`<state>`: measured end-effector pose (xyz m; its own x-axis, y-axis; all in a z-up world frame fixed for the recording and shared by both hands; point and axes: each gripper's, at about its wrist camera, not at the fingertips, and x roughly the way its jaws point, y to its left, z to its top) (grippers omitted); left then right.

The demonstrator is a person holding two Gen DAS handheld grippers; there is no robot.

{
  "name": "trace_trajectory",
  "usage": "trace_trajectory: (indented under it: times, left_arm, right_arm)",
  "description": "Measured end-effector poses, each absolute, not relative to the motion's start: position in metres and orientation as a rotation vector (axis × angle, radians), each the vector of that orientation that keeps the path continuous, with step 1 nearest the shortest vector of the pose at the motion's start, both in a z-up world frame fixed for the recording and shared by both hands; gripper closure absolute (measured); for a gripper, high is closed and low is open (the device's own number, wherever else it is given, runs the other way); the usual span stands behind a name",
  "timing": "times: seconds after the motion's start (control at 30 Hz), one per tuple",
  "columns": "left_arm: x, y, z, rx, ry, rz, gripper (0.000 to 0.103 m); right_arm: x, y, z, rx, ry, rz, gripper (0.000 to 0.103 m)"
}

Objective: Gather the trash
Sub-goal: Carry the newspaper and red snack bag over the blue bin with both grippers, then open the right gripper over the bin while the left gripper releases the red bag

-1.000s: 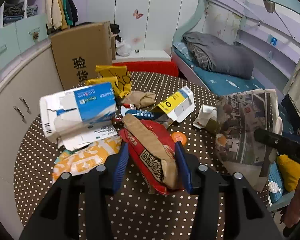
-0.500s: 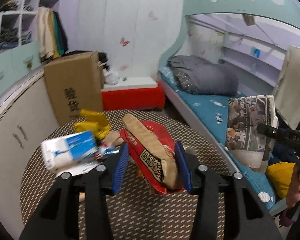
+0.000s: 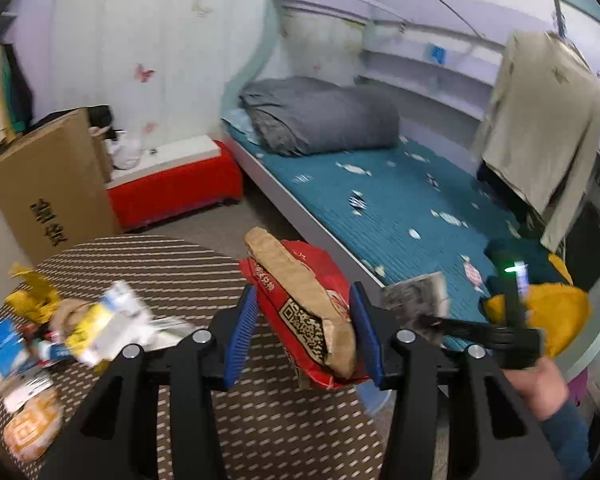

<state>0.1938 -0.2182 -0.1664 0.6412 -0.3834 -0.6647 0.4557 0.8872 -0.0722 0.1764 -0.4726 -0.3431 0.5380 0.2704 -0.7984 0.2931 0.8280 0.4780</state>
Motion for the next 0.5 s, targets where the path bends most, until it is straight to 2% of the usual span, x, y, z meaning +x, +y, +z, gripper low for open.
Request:
trace_trajectory:
  times: [0.2, 0.23, 0.27, 0.3, 0.5]
  left_arm:
    - [0.209, -0.274, -0.196, 0.172, 0.810, -0.545, 0.057]
    - [0.212, -0.286, -0.204, 0.193, 0.827, -0.557, 0.057]
    - [0.214, -0.294, -0.210, 0.206, 0.841, -0.565, 0.057]
    - [0.216, -0.300, -0.216, 0.217, 0.856, -0.570, 0.057]
    - [0.228, -0.347, -0.257, 0.293, 0.956, -0.619, 0.057]
  right_arm:
    - [0.198, -0.501, -0.425, 0.713, 1.158, -0.056, 0.091]
    - [0.198, -0.508, -0.437, 0.734, 1.172, -0.067, 0.074]
    - [0.200, -0.512, -0.442, 0.754, 1.173, -0.073, 0.040]
    - [0.199, -0.517, -0.447, 0.783, 1.168, -0.077, 0.028]
    - [0.180, -0.543, -0.438, 0.859, 1.082, -0.101, 0.026]
